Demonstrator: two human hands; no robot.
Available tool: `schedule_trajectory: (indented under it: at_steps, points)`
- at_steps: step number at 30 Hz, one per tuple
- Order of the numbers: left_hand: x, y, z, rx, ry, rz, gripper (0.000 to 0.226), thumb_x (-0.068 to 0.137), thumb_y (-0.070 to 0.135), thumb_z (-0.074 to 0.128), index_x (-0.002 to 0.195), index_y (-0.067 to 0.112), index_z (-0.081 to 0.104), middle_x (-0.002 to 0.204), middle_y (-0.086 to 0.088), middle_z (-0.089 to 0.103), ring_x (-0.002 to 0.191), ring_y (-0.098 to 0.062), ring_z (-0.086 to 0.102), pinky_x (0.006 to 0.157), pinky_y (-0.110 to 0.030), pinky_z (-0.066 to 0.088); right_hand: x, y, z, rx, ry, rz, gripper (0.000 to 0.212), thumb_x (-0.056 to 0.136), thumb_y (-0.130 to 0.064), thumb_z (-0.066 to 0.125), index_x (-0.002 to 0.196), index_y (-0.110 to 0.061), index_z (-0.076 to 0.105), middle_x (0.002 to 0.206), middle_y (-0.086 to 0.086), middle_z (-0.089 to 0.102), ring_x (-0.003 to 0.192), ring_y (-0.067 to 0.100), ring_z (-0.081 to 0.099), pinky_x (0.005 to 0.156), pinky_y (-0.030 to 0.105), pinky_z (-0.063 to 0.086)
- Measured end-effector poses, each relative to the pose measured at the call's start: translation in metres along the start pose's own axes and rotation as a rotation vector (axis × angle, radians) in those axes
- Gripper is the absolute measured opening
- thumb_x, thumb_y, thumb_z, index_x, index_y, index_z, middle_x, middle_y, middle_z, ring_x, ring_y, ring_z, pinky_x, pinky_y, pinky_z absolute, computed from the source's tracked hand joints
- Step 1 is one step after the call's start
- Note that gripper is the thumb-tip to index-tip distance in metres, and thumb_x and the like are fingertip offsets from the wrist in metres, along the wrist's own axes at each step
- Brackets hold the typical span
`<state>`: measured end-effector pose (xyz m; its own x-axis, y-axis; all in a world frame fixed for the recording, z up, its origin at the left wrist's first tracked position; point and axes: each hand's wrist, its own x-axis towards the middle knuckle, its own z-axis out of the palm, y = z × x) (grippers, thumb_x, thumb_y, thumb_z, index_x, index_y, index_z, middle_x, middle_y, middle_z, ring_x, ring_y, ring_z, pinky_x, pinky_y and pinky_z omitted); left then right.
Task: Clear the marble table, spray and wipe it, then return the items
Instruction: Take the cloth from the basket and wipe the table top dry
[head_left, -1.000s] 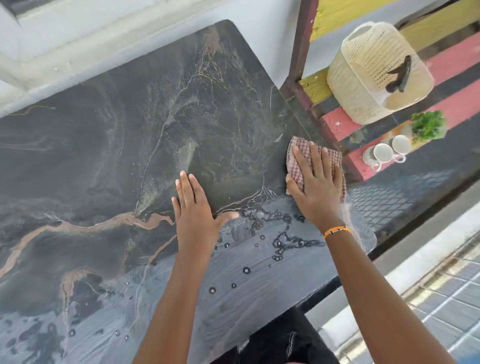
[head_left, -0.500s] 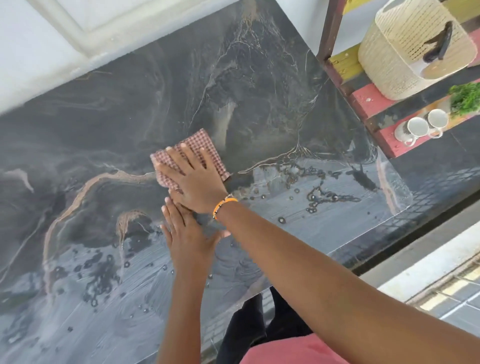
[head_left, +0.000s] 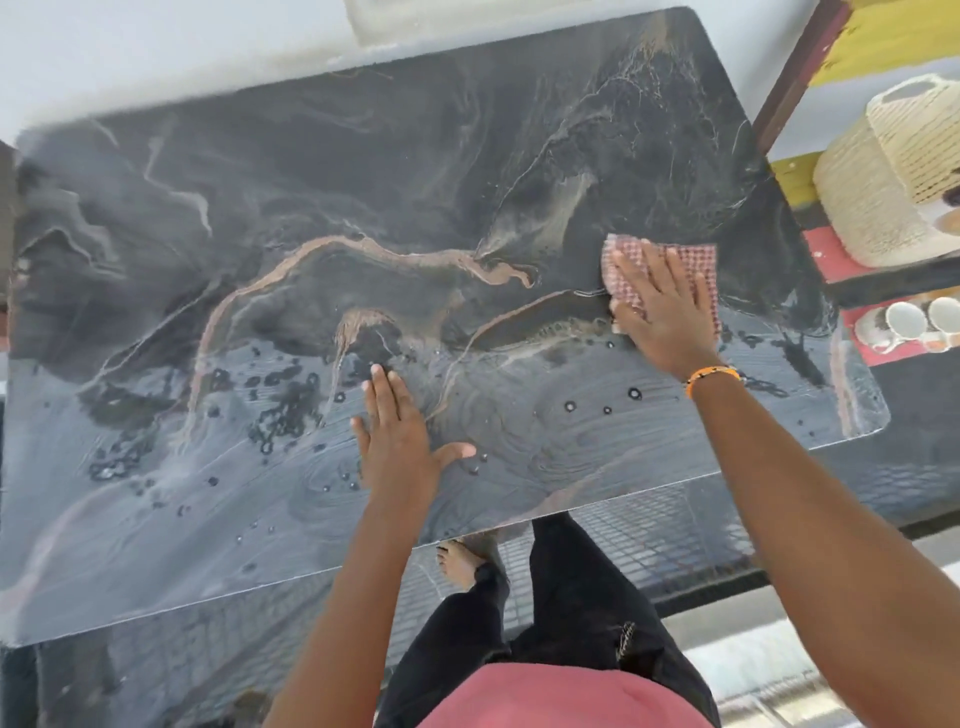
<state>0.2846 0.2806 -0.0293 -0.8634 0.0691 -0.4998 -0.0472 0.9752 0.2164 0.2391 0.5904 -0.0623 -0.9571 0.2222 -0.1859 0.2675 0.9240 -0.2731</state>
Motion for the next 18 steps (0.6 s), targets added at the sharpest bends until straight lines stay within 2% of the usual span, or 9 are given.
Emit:
schedule_trajectory:
  at_steps: [2, 5, 7, 14, 18]
  points:
    - [0.001, 0.0, 0.001, -0.013, 0.017, 0.01, 0.12, 0.071, 0.065, 0.055, 0.145, 0.002, -0.015, 0.155, -0.012, -0.021, 0.144, -0.027, -0.017, 0.116, -0.048, 0.001, -0.013, 0.011, 0.0, 0.029, 0.035, 0.116, 0.056, 0.096, -0.042, 0.041, 0.147, -0.042, 0.018, 0.16, -0.006, 0.007, 0.148, 0.022, 0.002, 0.117, 0.049, 0.001]
    - [0.0, -0.003, 0.001, -0.013, 0.028, 0.024, 0.119, 0.072, 0.064, 0.055, 0.145, 0.001, -0.015, 0.155, -0.013, -0.022, 0.144, -0.028, -0.018, 0.116, -0.048, 0.001, -0.035, -0.01, 0.01, 0.082, 0.065, 0.262, 0.057, 0.096, -0.041, 0.039, 0.148, -0.039, 0.016, 0.161, -0.003, 0.004, 0.148, 0.024, -0.001, 0.118, 0.052, -0.001]
    - [0.0, -0.004, 0.003, 0.005, 0.039, 0.029, 0.119, 0.073, 0.064, 0.054, 0.144, 0.001, -0.016, 0.155, -0.014, -0.022, 0.143, -0.029, -0.017, 0.116, -0.048, 0.002, -0.045, -0.038, 0.018, 0.077, 0.073, 0.261, 0.059, 0.095, -0.041, 0.039, 0.149, -0.038, 0.014, 0.161, -0.001, 0.002, 0.148, 0.025, -0.003, 0.117, 0.053, -0.002]
    - [-0.003, -0.017, 0.01, -0.08, 0.122, 0.08, 0.117, 0.073, 0.066, 0.054, 0.146, 0.001, -0.009, 0.157, -0.012, -0.016, 0.145, -0.026, -0.014, 0.117, -0.045, 0.0, -0.031, -0.174, 0.056, -0.003, -0.008, -0.103, 0.061, 0.094, -0.046, 0.037, 0.149, -0.035, 0.014, 0.161, 0.002, 0.005, 0.147, 0.029, 0.0, 0.115, 0.054, -0.001]
    - [-0.016, -0.047, 0.011, -0.147, 0.183, -0.009, 0.119, 0.07, 0.066, 0.056, 0.146, 0.0, -0.007, 0.157, -0.014, -0.011, 0.145, -0.026, -0.011, 0.116, -0.045, -0.002, -0.008, -0.253, 0.072, -0.04, -0.077, -0.295, 0.062, 0.093, -0.048, 0.038, 0.149, -0.032, 0.017, 0.161, 0.002, 0.006, 0.148, 0.028, 0.002, 0.116, 0.053, -0.002]
